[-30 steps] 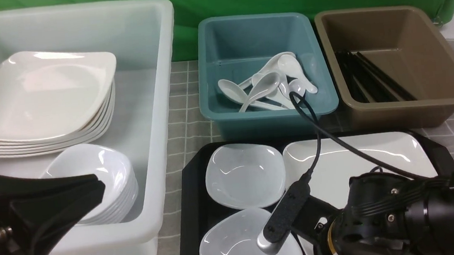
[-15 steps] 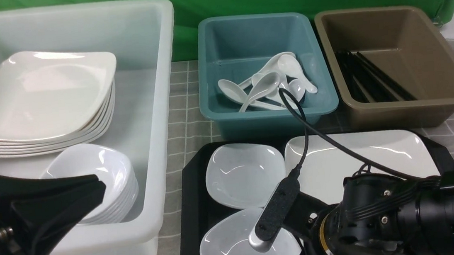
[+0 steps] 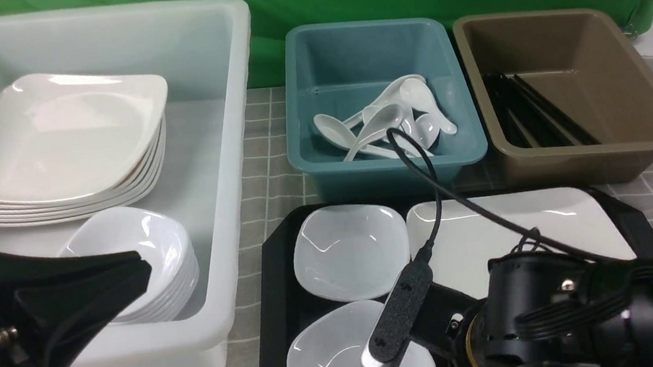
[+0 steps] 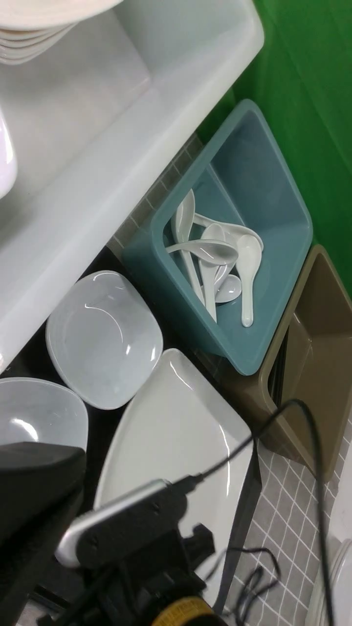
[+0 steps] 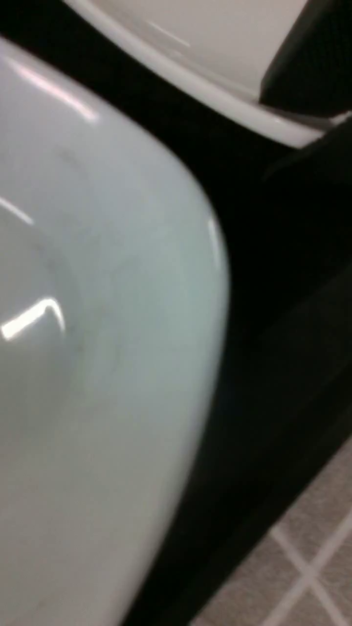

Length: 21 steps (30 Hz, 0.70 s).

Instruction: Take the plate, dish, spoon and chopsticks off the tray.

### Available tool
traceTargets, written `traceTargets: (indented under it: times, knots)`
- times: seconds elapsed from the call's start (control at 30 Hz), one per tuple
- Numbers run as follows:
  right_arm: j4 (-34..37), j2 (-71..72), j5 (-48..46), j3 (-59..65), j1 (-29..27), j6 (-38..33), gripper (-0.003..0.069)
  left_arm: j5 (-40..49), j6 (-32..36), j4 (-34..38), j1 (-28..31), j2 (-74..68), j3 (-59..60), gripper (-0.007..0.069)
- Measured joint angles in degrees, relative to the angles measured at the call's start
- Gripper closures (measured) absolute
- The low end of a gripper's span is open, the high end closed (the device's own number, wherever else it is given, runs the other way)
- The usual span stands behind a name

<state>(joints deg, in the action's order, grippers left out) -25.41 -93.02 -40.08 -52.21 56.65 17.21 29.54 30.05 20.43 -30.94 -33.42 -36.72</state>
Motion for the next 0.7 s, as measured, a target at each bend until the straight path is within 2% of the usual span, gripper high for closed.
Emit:
traceTargets:
  times: [0.1, 0.23, 0.57, 0.63, 0.7]
  knots:
    - [-0.08, 5.18, -7.47, -3.37, 1.92, 0.0, 0.0547, 0.0, 0.0, 0.0, 0.0, 0.0, 0.0, 0.0619]
    - [0.04, 10.81, -14.64, -7.37, 3.33, 0.12, 0.0593, 0.0, 0.0, 0.0, 0.0, 0.0, 0.0, 0.0619]
    - [2.22, 16.69, -26.62, -15.3, 8.75, 1.1, 0.0598, 0.0, -0.17, -1.74, 0.0, 0.0, 0.0, 0.0619]
    - [1.49, 16.69, -26.68, -17.58, 10.12, 0.93, 0.0598, 0.66, -1.75, -3.93, 0.0, 0.0, -0.48, 0.0619]
    - [0.93, 16.69, -26.73, -21.95, 11.77, -0.87, 0.0598, 3.03, -6.88, -8.09, 0.0, 0.0, -2.04, 0.0619]
